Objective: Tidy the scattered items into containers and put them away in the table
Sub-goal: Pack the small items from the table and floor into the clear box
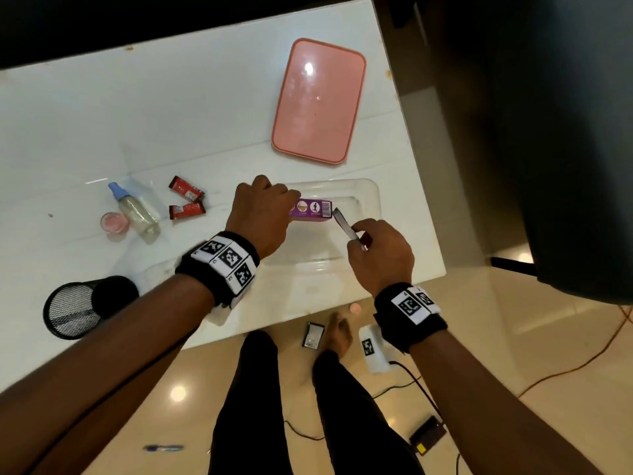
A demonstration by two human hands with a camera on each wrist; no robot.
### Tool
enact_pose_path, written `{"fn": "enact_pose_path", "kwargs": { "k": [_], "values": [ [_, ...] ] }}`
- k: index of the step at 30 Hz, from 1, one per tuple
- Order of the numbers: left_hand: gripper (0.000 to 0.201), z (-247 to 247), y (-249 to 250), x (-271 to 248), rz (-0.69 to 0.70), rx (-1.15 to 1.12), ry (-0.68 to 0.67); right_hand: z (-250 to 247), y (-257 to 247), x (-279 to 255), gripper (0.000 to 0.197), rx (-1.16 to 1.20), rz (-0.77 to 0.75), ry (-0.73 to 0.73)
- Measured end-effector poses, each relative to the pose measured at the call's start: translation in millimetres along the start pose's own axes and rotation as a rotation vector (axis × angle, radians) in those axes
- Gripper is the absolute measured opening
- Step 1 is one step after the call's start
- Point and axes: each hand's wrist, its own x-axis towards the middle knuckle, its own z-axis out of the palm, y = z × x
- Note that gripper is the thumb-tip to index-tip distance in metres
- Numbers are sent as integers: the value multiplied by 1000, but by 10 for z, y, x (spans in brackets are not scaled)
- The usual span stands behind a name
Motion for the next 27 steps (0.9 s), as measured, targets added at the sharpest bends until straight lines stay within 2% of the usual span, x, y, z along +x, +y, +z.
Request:
{"fn": "enact_pose_path", "kwargs": {
  "k": [3, 7, 11, 13, 15, 18, 21, 23, 27],
  "values": [
    [30, 58, 14, 144, 44, -42, -16, 17, 103, -33, 21, 16, -91, 64],
    [36, 194, 59, 178, 44, -151, 30, 149, 106, -63, 19, 0, -186, 61],
    [46, 171, -7, 50, -30, -134, 167, 215, 42, -72, 19, -53, -197, 86],
    [60, 117, -108, -37, -99, -104, 192, 229, -3, -75, 20, -64, -223, 73],
    [79, 105, -234, -92, -136, -84, 136, 235, -63, -69, 21, -67, -276, 12],
    [106, 149, -379, -82, -146, -26, -39, 239, -207, -28, 21, -114, -277, -235],
    [118, 198, -400, 9, -151, 33, -111, 279, -364, 67, 23, -183, -223, -415],
    [114, 225, -368, 66, -177, 20, -127, 345, -451, 143, 24, -189, -203, -436],
    [83, 295, -341, 81, -219, -93, -31, 542, -557, 274, 30, -138, -178, -496]
  ]
}}
